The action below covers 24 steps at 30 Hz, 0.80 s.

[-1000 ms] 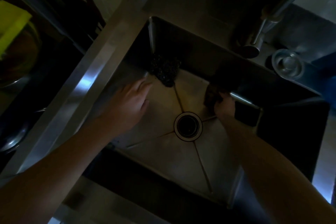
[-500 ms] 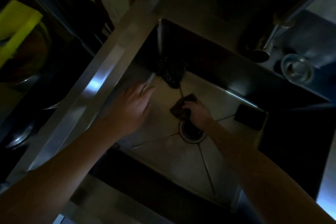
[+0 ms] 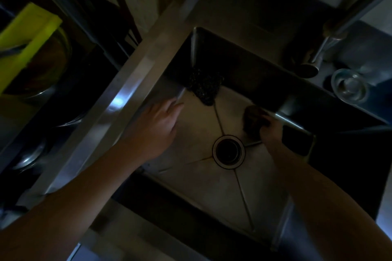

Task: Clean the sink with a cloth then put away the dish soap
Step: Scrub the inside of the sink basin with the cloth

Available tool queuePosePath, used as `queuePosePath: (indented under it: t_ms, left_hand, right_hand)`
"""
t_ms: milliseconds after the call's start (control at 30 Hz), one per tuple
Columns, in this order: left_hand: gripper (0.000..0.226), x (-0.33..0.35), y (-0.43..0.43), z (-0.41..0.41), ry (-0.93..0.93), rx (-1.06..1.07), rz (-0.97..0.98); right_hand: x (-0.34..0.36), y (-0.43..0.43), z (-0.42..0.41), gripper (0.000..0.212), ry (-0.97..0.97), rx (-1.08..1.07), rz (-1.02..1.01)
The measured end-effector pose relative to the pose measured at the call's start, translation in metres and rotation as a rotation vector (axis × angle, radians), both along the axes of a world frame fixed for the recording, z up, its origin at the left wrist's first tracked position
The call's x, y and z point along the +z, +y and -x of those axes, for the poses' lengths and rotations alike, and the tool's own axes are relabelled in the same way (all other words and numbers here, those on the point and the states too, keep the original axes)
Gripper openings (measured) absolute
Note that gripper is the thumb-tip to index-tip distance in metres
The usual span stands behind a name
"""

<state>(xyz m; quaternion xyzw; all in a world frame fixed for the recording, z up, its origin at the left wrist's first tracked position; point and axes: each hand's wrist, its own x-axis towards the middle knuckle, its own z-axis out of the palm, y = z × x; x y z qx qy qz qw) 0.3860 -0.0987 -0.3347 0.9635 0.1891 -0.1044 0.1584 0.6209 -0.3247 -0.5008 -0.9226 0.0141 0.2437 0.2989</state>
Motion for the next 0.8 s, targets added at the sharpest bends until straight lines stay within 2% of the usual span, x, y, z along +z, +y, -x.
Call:
queuePosePath:
  t_ms: [133, 167, 233, 267, 333, 400, 500, 667, 800]
  left_hand:
    - [0.048, -0.002, 0.002, 0.003, 0.021, 0.014, -0.026]
    - [0.048, -0.002, 0.002, 0.004, 0.024, 0.016, -0.032]
    - [0.048, -0.003, 0.003, 0.005, 0.035, 0.007, -0.052]
    - [0.049, -0.004, 0.003, 0.006, 0.043, 0.005, -0.06]
    - [0.051, -0.004, 0.003, 0.007, 0.049, 0.006, -0.066]
    - [0.05, -0.003, 0.003, 0.009, 0.032, 0.007, -0.057]
    - [0.049, 0.0, 0.002, 0.011, 0.023, -0.005, -0.053]
    - [0.051, 0.006, -0.001, 0.017, 0.028, -0.015, -0.05]
    - [0.051, 0.014, -0.004, 0.022, 0.002, 0.008, -0.044]
  right_hand:
    - [0.003, 0.029, -0.001, 0.033, 0.005, -0.027, -0.005]
    - [0.005, 0.039, 0.0, 0.033, 0.017, 0.036, -0.002]
    - [0.005, 0.059, 0.001, 0.031, 0.048, 0.336, 0.054]
    - [0.002, 0.068, 0.005, 0.032, 0.045, 0.441, -0.012]
    - [0.002, 0.076, 0.023, 0.031, 0.097, 0.393, -0.167]
    - [-0.002, 0.078, 0.036, 0.032, -0.006, 0.665, -0.054]
    - [-0.004, 0.064, 0.06, 0.036, -0.014, 0.884, 0.092]
    - [0.004, 0.059, 0.081, 0.037, 0.109, 1.026, 0.153]
    - [0.008, 0.075, 0.09, 0.043, 0.159, 1.001, 0.205]
